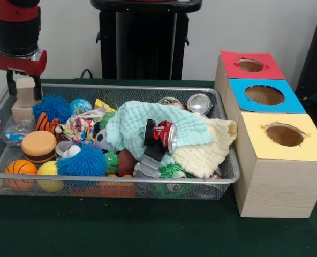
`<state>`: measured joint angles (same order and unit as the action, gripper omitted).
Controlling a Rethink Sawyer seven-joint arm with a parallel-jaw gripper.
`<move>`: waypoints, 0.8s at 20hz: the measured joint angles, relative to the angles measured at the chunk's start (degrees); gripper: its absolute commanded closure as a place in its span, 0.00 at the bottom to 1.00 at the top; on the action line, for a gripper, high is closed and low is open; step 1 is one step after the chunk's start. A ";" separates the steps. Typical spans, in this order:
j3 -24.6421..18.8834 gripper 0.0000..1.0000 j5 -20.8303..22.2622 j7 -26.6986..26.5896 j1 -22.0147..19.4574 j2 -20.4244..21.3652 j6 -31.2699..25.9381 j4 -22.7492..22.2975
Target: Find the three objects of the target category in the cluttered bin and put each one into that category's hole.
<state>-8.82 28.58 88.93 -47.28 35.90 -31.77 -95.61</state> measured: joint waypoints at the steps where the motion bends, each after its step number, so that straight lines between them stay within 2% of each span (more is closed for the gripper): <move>1: 0.11 0.00 -0.28 0.00 -0.01 0.00 0.00 0.00; 7: 0.72 0.00 -1.14 0.00 -0.11 -1.59 0.02 0.37; 11: 1.60 0.00 -1.14 0.00 0.33 -5.22 1.46 1.60; 16: 2.93 0.00 -1.36 0.00 1.78 -7.82 2.77 2.62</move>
<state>-5.90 27.22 88.93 -45.50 28.08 -29.00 -92.98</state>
